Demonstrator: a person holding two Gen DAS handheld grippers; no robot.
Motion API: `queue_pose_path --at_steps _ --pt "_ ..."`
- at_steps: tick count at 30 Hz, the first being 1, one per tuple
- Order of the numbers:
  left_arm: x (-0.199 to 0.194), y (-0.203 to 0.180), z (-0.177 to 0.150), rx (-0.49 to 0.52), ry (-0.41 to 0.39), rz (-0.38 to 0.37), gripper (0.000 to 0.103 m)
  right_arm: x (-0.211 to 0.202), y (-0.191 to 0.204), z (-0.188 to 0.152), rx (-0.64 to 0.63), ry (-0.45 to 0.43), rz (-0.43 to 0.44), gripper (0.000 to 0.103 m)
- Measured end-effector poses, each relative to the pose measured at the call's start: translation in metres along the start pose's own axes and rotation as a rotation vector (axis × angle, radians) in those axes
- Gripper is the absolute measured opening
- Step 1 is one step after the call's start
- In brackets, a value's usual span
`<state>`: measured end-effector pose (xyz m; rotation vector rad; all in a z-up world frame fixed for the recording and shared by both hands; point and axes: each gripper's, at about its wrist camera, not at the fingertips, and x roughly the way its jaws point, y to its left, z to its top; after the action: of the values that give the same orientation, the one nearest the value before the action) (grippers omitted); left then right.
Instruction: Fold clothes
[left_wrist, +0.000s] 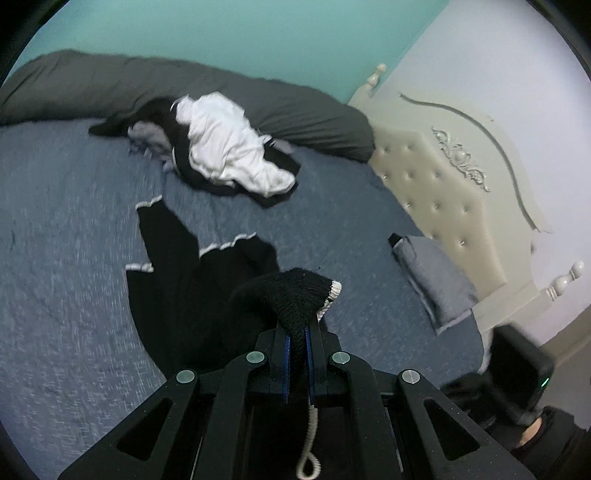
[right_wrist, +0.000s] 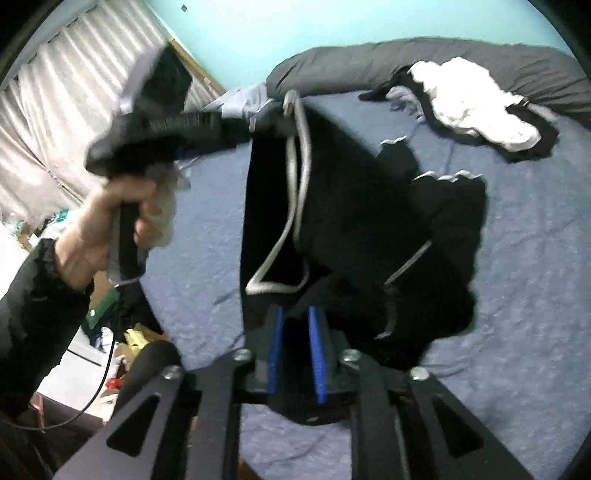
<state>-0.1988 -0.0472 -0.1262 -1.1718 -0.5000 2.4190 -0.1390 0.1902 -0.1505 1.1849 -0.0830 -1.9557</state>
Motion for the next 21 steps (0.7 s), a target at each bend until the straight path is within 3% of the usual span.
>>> queue_pose_path --at_steps 2,4,5,12,21 --pt "0.008 0.006 -0.007 0.0 0.01 -0.003 0.007 -0.009 -0.01 0.007 0.009 -0.035 -0.046 0.033" --pt "0.013 0.008 -0.013 0.0 0.013 -0.021 0.007 -0.015 -0.022 0.015 0.021 -0.069 -0.092 0.051" --pt "0.013 0.008 -0.015 0.002 0.014 -0.024 0.007 -0.016 -0.031 0.022 0.032 -0.08 -0.11 0.053" --pt "0.01 -0.002 -0.025 0.036 0.012 -0.06 0.007 0.023 -0.05 0.049 -0.045 -0.012 -0.202 0.057" --pt "0.007 -0.004 -0.027 0.056 0.018 -0.088 0.007 0.067 -0.056 0.069 -0.131 0.04 -0.144 0.057"
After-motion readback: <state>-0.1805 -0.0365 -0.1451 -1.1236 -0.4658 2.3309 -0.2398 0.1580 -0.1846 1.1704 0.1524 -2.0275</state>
